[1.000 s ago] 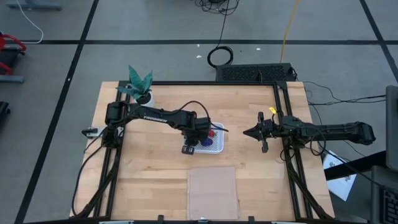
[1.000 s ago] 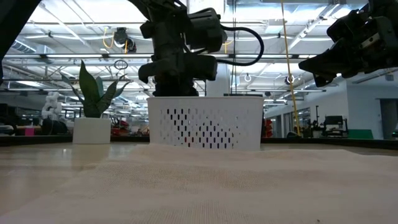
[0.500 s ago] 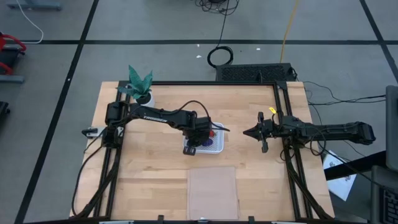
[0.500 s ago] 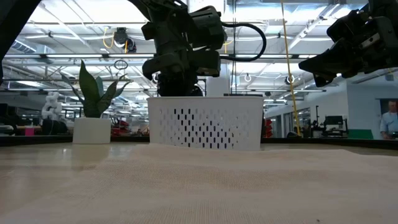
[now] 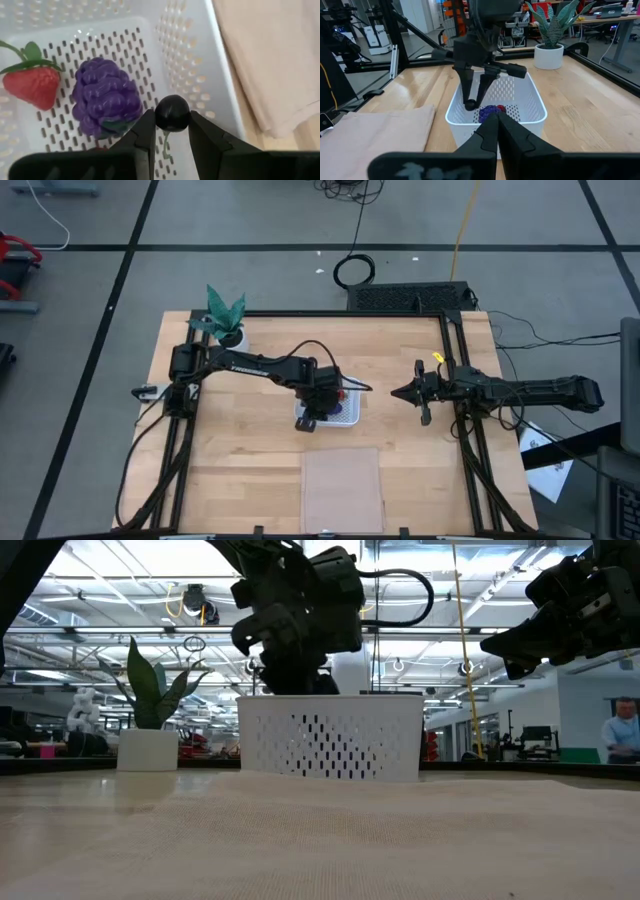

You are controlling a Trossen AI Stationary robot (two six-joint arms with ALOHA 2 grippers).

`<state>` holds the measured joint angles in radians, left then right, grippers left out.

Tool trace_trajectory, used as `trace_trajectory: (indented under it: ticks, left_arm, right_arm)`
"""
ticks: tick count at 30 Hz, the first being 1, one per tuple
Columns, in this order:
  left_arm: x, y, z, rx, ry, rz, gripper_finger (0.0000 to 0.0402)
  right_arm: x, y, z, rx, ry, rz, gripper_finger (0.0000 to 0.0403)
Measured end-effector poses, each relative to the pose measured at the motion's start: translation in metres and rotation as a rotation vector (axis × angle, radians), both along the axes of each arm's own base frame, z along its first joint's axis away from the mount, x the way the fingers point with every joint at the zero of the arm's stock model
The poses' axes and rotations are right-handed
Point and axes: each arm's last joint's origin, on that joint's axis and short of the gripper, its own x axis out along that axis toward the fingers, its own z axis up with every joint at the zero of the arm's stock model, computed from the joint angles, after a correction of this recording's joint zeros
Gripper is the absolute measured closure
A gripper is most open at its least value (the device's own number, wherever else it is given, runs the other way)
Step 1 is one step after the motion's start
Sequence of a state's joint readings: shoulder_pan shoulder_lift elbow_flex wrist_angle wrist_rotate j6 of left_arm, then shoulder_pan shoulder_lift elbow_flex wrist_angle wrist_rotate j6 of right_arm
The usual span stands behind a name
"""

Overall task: Pick and placing Produce into tupperware
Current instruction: Put the black cherry into the white bin, then adjust the white bin

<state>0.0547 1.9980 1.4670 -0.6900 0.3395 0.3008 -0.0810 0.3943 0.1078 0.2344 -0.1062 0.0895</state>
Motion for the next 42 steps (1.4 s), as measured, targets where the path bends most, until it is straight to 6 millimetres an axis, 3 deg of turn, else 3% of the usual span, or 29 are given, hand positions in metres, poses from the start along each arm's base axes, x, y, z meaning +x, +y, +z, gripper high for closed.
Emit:
trace_trajectory:
  ticks: [11,24,35,42]
  left_arm:
    - [0.003,0.000,-0.022,-0.010,0.068,-0.002,0.0318]
    - [0.003,0.000,-0.023,-0.006,0.072,0.002,0.0313]
    - [0.002,-0.001,-0.021,-0.006,0.078,0.013,0.0177]
    - [0.004,-0.002,-0.004,0.067,0.103,0.029,0.0142]
  right_arm:
    - [0.000,0.000,-0.001,0.001,0.006,0.001,0.0403]
    - [0.001,0.000,-0.002,-0.003,0.019,0.001,0.0403]
    - [0.001,0.000,-0.002,-0.003,0.019,0.001,0.0403]
    - [0.001,0.000,-0.002,-0.003,0.019,0.001,0.0403]
